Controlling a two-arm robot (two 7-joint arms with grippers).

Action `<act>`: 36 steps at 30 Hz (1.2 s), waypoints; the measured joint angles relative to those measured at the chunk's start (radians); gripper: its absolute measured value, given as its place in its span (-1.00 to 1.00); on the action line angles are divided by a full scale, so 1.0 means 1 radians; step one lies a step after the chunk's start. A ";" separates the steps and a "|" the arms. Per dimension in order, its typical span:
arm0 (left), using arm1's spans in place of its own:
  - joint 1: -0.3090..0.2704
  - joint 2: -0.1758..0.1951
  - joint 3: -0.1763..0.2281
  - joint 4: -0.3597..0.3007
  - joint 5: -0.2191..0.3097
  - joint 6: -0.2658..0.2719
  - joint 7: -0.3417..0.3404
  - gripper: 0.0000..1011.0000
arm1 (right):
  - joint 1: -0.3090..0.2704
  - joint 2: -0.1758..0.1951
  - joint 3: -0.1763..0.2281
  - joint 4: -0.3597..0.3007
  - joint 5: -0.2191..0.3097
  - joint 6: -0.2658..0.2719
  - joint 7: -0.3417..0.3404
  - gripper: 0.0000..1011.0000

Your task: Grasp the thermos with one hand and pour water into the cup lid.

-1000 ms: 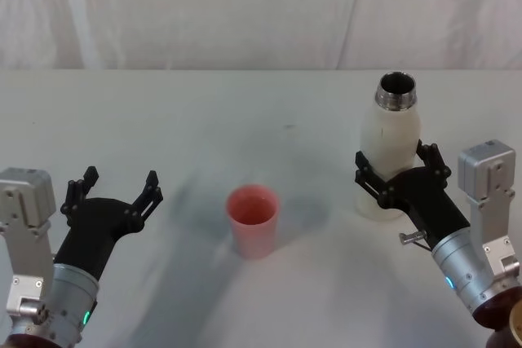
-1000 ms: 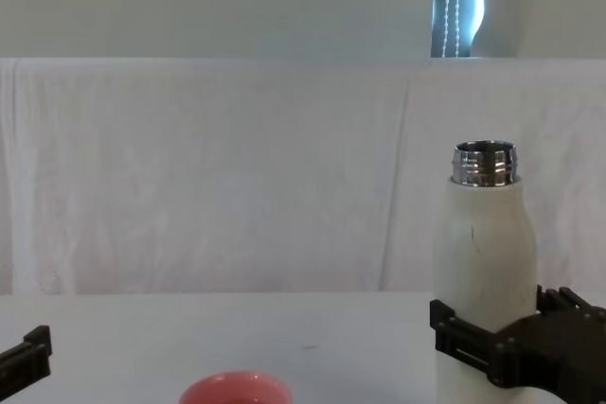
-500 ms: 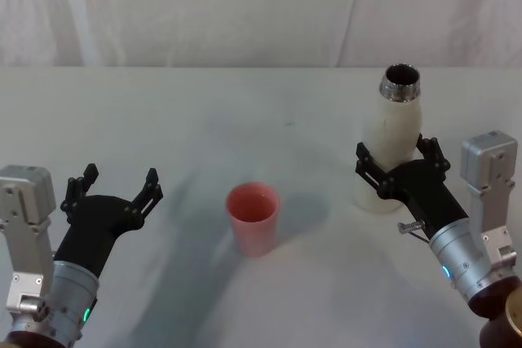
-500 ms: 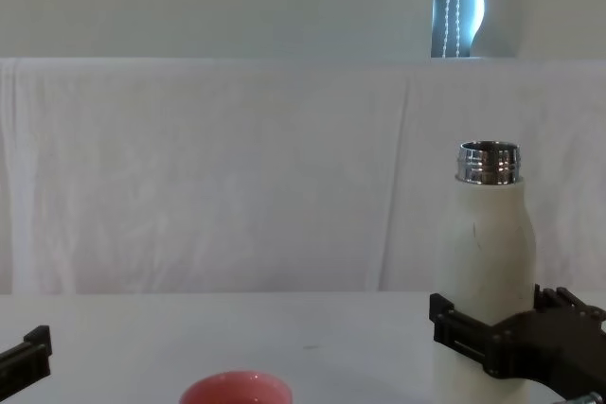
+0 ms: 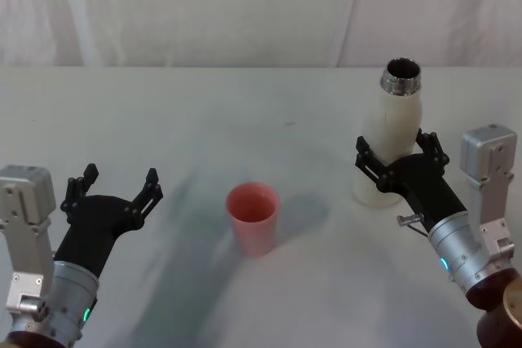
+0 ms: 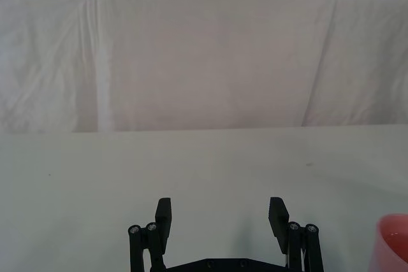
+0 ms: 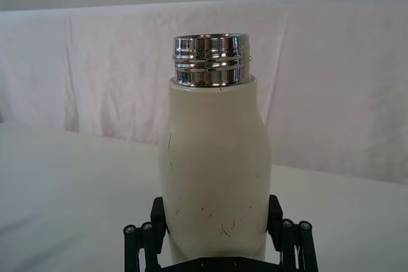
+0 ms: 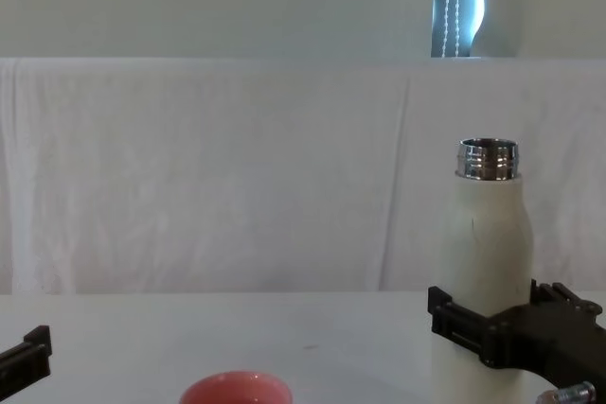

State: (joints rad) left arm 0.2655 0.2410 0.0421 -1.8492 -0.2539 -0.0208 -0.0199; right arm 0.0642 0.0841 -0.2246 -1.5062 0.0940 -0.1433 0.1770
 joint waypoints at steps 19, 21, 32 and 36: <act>0.000 0.000 0.000 0.000 0.000 0.000 0.000 0.98 | 0.007 -0.001 0.001 0.009 0.008 0.000 0.003 0.89; 0.000 0.000 0.000 0.000 0.000 0.000 0.000 0.98 | 0.007 -0.001 0.001 0.009 0.008 0.000 0.003 0.89; 0.000 0.000 0.000 0.000 0.000 0.000 0.000 0.98 | 0.006 -0.001 0.001 0.007 0.008 0.000 0.003 0.98; 0.000 0.000 0.000 0.000 0.000 0.000 0.000 0.98 | 0.006 -0.001 0.001 0.007 0.007 0.001 0.002 0.98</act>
State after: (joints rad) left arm 0.2655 0.2409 0.0421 -1.8492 -0.2538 -0.0208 -0.0199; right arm 0.0703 0.0834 -0.2236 -1.4993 0.1013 -0.1425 0.1794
